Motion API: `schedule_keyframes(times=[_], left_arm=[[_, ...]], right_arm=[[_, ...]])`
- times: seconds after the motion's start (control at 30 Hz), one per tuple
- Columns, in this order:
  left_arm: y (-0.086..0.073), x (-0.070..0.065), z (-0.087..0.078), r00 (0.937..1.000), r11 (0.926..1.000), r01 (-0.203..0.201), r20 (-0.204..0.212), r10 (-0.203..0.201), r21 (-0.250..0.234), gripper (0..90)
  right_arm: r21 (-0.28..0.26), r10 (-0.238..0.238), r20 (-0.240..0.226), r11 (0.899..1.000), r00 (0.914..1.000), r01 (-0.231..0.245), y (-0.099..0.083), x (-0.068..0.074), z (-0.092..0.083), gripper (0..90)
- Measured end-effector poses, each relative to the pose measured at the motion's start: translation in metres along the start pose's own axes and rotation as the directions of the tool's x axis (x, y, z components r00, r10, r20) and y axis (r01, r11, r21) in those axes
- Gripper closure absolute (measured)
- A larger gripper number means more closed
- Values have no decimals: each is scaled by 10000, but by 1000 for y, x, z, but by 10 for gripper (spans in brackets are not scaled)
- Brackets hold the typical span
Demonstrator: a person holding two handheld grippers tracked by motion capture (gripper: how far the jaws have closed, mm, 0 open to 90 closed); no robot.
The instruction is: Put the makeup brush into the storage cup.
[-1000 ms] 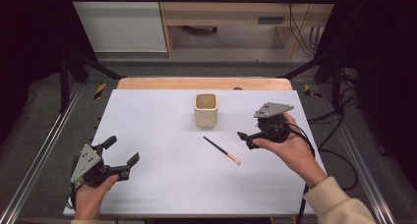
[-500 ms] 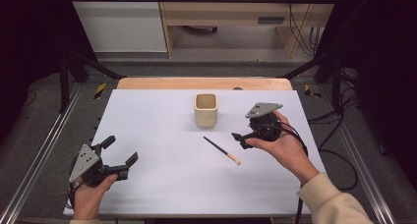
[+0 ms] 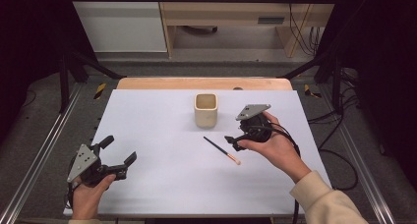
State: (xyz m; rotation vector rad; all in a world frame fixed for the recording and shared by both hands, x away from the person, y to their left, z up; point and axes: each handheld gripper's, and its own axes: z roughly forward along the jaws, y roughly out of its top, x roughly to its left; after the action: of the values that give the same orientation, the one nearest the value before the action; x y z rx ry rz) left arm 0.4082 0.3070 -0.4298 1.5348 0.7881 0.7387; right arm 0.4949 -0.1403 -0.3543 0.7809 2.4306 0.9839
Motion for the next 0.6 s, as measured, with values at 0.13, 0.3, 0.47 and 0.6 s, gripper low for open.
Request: schedule_keyframes(times=[0.13,0.3,0.47,0.6], left_arm=[[0,1,0,10000,10000,-5,-15,5,8,11],[0,1,-1,10000,10000,-9,-21,9,8,11],[0,1,-1,10000,10000,-27,-7,27,22,12],[0,1,-1,10000,10000,-42,-4,42,22,12]], right_arm=[[141,-59,-156,9999,9999,62,-1,5,8,157],[352,-104,-174,9993,9998,110,-3,7,14,190],[734,-89,-247,9972,9997,107,-6,9,22,270],[1215,-16,-209,9926,9998,41,-9,11,30,354]])
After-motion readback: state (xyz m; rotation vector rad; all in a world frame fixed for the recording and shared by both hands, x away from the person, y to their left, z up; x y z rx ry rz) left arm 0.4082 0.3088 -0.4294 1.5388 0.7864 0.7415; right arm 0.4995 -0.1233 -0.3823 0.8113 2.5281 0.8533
